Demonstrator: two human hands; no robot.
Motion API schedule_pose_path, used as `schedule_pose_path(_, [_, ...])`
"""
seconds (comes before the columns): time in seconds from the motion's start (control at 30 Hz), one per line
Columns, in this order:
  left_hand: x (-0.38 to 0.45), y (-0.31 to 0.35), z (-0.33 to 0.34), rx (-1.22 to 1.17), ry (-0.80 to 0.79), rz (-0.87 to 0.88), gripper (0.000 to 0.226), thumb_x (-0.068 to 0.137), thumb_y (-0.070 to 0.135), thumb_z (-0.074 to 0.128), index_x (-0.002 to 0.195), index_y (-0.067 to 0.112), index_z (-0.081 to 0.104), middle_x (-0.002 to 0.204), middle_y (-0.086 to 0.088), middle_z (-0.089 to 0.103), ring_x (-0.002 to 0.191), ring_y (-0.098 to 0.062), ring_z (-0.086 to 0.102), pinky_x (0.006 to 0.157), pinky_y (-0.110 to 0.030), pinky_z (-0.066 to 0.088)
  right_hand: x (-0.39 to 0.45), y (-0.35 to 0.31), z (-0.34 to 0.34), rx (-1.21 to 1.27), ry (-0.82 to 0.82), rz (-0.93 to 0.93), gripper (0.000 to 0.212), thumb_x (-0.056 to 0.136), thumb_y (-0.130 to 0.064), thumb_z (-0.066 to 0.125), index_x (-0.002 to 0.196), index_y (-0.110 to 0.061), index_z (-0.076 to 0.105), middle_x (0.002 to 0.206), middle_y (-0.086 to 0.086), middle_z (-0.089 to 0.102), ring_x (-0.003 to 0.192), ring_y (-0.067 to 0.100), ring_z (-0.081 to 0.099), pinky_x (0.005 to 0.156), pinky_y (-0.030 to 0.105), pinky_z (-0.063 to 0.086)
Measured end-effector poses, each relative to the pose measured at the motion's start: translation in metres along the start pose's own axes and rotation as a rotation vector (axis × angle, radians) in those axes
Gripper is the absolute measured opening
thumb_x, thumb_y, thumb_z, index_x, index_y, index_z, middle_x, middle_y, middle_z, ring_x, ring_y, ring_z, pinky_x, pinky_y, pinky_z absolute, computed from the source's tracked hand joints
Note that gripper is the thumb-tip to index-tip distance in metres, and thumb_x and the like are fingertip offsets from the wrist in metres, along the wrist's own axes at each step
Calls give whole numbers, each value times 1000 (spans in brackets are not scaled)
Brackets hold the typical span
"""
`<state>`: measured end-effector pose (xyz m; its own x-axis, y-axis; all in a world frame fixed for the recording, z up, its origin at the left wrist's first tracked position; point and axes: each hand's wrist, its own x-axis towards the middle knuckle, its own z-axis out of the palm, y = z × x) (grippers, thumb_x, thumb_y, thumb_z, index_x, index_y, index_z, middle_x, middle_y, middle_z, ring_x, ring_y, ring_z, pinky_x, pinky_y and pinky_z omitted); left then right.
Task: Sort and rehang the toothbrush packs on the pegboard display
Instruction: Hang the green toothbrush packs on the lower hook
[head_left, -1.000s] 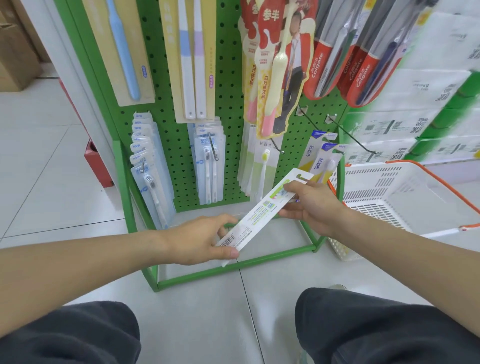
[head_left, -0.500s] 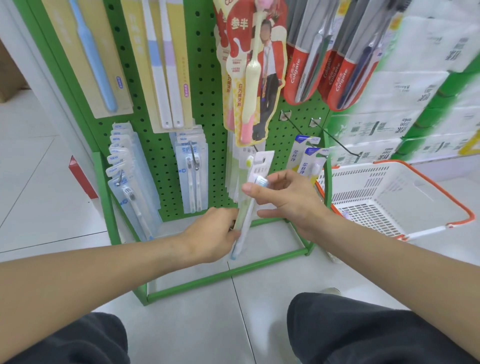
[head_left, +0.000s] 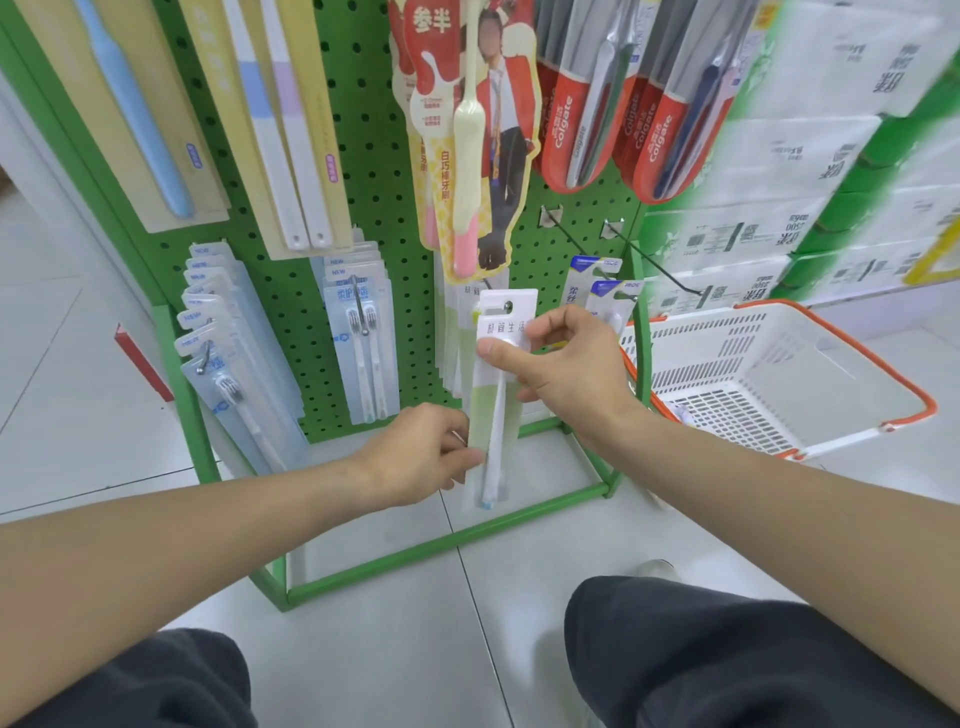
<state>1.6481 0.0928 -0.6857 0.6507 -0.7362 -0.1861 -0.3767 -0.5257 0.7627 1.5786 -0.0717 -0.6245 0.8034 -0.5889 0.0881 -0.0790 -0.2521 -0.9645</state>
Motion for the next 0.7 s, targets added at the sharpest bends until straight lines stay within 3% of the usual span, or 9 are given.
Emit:
schedule_pose_path(0.1, [3,1,2,-29,46,9,11,96,32,68,93,23,64,82,3,77,84,-14,74,85,-44,60,5,1,1,17,23,11,50,67,-32,96,88,-14,54,85,4,52,60,18,56,57,41,63])
schedule_pose_path(0.27, [10,13,-2,-102,234,130,24,95,32,68,114,18,64,100,3,73,87,-14,72,84,-43,60,8,1,-1,39,-5,4,50,71,-26,94,89,-11,50,81,1,48,62,21,56,49,24,55])
schedule_pose_path(0.47, [12,19,-3,-166,312,181,11,98,27,64,102,17,61,91,0,72,81,-21,71,77,-47,61,6,0,0,50,-35,-23,50,73,-25,93,92,-9,50,78,1,45,63,19,54,48,21,53])
schedule_pose_path(0.7, [10,26,-9,-198,362,290,12,101,19,60,112,24,61,89,-5,68,77,-25,69,71,-45,61,4,0,1,50,-29,-64,49,73,-24,93,92,-9,50,84,4,46,67,23,55,46,20,50])
